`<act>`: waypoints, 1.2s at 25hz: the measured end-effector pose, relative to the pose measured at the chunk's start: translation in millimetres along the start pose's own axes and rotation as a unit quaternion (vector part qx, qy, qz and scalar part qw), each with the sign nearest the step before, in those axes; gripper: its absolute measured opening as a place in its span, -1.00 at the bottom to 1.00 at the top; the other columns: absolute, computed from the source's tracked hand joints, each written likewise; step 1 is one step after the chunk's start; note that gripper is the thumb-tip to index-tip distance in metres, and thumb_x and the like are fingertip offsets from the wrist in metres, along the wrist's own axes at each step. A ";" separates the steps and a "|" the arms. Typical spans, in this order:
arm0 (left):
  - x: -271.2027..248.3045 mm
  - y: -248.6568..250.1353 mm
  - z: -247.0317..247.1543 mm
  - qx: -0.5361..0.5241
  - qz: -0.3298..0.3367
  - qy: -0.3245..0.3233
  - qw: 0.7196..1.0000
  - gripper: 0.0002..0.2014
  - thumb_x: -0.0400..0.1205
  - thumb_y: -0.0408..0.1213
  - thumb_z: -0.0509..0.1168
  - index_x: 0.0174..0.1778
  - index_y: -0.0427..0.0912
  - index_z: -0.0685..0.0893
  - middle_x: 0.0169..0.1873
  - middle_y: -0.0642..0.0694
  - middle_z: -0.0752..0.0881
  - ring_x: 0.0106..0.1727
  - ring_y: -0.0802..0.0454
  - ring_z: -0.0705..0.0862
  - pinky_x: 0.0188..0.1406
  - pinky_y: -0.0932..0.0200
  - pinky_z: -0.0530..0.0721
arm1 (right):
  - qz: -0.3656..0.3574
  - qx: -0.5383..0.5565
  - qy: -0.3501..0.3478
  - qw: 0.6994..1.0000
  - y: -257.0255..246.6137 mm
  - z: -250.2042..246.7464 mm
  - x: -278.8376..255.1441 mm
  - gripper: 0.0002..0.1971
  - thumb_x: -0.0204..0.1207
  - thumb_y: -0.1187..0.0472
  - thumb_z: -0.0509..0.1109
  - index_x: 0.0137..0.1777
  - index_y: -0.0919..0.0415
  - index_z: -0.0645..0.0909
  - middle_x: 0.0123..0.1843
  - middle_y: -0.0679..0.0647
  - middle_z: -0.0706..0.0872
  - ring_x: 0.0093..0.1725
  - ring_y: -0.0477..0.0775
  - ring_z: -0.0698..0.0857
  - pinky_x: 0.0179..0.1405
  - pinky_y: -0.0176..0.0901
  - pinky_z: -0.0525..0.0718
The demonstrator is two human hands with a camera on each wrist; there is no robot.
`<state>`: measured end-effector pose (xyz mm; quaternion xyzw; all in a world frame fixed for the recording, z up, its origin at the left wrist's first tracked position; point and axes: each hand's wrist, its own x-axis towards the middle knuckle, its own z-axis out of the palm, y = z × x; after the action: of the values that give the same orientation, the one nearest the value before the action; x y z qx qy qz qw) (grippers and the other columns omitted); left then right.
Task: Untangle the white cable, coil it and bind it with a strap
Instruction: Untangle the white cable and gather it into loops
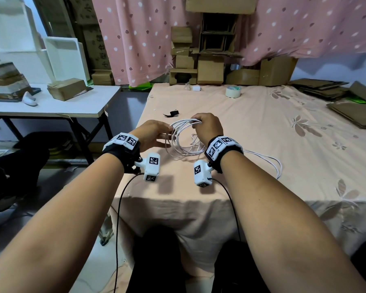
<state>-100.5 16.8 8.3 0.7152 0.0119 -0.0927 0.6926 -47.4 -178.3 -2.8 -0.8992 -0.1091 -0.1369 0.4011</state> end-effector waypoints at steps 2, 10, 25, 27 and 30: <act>0.5 -1.5 0.6 0.057 0.068 0.055 0.995 -0.96 0.70 -0.46 0.36 0.00 -0.27 0.69 -0.22 -0.21 0.75 -0.21 -0.12 0.71 -0.04 -0.06 0.81 | 0.008 -0.002 -0.005 1.000 0.3 -0.1 -0.1 -0.71 0.55 0.31 0.31 -0.18 -0.04 0.81 -0.18 0.07 0.85 -0.08 0.23 0.77 -0.08 0.00 0.75; 4.8 -5.3 2.8 0.388 0.301 0.137 0.860 -0.92 0.64 -0.45 0.42 -0.02 -0.28 0.82 -0.29 -0.13 0.81 -0.25 -0.08 0.78 -0.01 0.00 0.76 | 0.060 0.020 -0.022 0.998 3.8 0.3 2.6 -0.73 0.51 0.27 0.34 -0.38 0.00 0.70 -0.25 0.16 0.84 -0.14 0.31 0.81 -0.04 0.14 0.81; 9.0 -14.4 -5.4 0.533 0.189 0.243 0.788 -0.81 0.73 -0.44 0.13 0.15 -0.22 0.62 -0.03 -0.24 0.78 -0.06 -0.34 0.69 -0.09 -0.20 0.71 | 0.072 0.112 -0.052 0.990 11.3 -8.7 -10.2 -0.82 0.43 0.34 0.55 -0.33 0.11 0.68 -0.41 0.02 0.59 -0.37 0.05 0.54 -0.37 -0.13 0.61; 11.7 -16.2 -3.3 0.528 0.157 0.269 0.790 -0.79 0.73 -0.47 0.12 0.19 -0.24 0.60 -0.02 -0.27 0.76 -0.05 -0.34 0.68 -0.12 -0.19 0.70 | 0.083 0.116 -0.051 0.988 5.8 -8.0 -11.6 -0.85 0.44 0.34 0.53 -0.30 0.14 0.69 -0.43 0.03 0.56 -0.40 0.06 0.54 -0.45 -0.07 0.69; 13.5 -16.9 -7.5 0.534 0.134 0.298 0.780 -0.76 0.68 -0.56 0.12 0.19 -0.27 0.57 -0.04 -0.30 0.75 -0.06 -0.36 0.66 -0.21 -0.12 0.61 | 0.102 0.125 -0.051 0.986 2.6 -10.2 -11.2 -0.88 0.45 0.36 0.50 -0.28 0.19 0.69 -0.45 0.05 0.55 -0.48 0.07 0.52 -0.54 -0.17 0.65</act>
<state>-88.8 23.4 -10.3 0.9568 0.0707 0.2270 0.1673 -58.8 -188.7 -1.7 -0.8540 -0.0538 -0.0346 0.5162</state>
